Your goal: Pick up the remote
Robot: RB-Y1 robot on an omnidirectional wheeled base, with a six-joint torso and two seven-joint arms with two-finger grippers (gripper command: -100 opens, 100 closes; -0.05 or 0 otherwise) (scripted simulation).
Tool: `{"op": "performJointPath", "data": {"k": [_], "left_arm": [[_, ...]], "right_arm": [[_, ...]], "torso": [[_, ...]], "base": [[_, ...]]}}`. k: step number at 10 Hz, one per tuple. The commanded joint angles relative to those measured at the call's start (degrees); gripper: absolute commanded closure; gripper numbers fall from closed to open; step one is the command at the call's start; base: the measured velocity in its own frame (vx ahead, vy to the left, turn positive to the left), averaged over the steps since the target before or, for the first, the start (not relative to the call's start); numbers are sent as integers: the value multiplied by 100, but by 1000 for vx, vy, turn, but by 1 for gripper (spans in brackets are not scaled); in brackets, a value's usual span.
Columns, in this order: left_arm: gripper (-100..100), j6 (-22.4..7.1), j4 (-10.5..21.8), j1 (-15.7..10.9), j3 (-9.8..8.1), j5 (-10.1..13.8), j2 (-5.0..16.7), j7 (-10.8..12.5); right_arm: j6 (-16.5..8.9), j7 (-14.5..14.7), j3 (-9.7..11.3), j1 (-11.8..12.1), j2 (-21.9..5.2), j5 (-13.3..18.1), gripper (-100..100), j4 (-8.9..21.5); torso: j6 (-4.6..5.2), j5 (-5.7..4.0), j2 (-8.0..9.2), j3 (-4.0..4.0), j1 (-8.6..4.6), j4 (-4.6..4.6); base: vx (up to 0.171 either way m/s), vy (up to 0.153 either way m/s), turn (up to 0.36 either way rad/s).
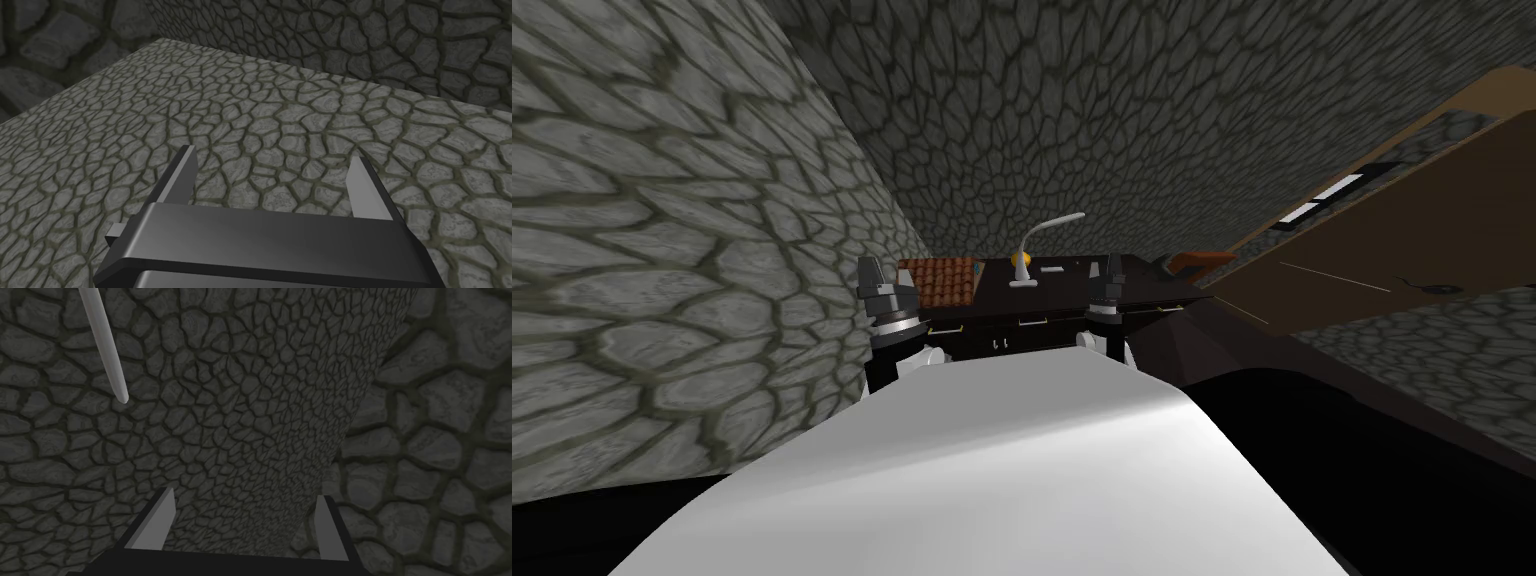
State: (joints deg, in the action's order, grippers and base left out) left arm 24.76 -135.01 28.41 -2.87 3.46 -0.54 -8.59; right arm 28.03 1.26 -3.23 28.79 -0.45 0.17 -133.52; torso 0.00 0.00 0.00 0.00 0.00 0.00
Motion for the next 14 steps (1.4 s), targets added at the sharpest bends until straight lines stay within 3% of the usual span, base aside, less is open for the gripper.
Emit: {"op": "performJointPath", "data": {"k": [1, 7, 8, 9, 10, 11, 14], "left_arm": [[0, 0, 0, 0, 0, 0, 0, 0], [0, 0, 0, 0, 0, 0, 0, 0], [0, 0, 0, -1, 0, 0, 0, 0], [0, 0, 0, 0, 0, 0, 0, 0], [0, 0, 0, -1, 0, 0, 0, 0], [0, 0, 0, 0, 0, 0, 0, 0], [0, 0, 0, -1, 0, 0, 0, 0]], "right_arm": [[22, -25, -15, -25, -195, 9, -100, 40], [211, -217, -52, -219, -1213, 151, -100, 413], [211, -217, -52, -219, -1266, 151, -100, 413], [270, -271, -47, -277, -1504, 210, -100, 540], [270, -271, -47, -277, -1547, 210, -100, 540], [335, -329, -36, -342, -1782, 280, -100, 686], [405, -391, -18, -411, -2157, 362, -100, 849]], "torso": [[0, 0, 0, 0, 0, 0], [1, 1, 7, 4, 4, 2], [-2, 1, 6, 3, 5, 1], [1, 1, 5, 3, 3, 1], [-2, 1, 6, 3, 6, 1], [1, 1, 5, 3, 4, 1], [-2, 1, 7, 4, 6, 1]], "base": [[-3, 6, 74], [-17, 16, 136], [-12, 13, 67], [-18, 22, 158], [-16, 15, 91], [-14, 20, 141], [-21, 18, 151]]}}
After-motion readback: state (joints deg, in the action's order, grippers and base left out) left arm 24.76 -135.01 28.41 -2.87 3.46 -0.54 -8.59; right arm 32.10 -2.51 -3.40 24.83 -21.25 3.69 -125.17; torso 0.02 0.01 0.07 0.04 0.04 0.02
